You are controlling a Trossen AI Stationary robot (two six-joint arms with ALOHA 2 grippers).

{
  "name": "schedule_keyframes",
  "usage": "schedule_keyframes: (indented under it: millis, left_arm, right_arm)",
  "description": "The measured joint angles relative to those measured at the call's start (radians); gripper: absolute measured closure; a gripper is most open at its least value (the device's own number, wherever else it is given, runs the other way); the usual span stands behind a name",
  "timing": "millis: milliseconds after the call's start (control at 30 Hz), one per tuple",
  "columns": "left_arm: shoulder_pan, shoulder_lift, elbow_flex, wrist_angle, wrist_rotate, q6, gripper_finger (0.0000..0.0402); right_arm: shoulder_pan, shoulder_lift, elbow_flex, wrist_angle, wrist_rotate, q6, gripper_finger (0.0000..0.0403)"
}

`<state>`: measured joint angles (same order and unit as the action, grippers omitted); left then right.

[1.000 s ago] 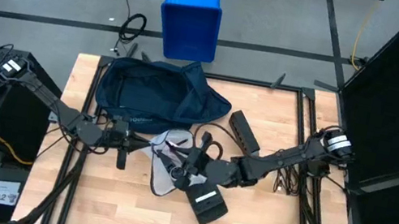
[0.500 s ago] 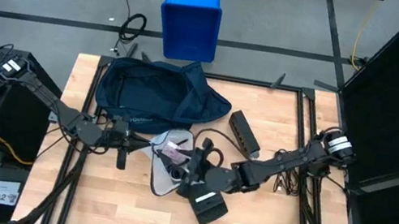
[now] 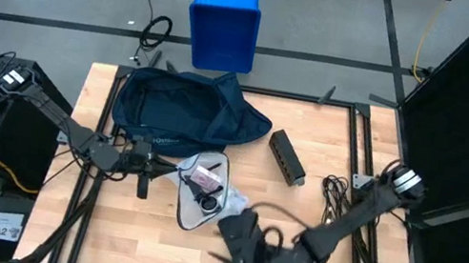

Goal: Unpack backpack
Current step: Put the black calculator into the white mesh envelope

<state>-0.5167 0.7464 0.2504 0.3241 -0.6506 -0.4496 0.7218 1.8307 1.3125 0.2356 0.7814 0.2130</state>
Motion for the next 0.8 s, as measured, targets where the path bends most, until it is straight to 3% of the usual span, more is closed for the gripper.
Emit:
schedule_keyframes:
  millis: [233,433,800]
  left_arm:
    - [0.000,0.000,0.000,-0.001,0.000,0.000,0.0401]
    - [0.000,0.000,0.000,-0.002,0.000,0.000,0.0401]
    - [0.000,0.000,0.000,-0.002,0.000,0.000,0.0401]
  right_arm:
    - [0.047,0.142,-0.002,-0.229,0.043,0.357,0.0251]
    - [0.047,0.234,-0.002,-0.384,-0.023,0.576,0.0279]
    - [0.082,0.203,0.002,-0.664,-0.145,0.876,0.0311]
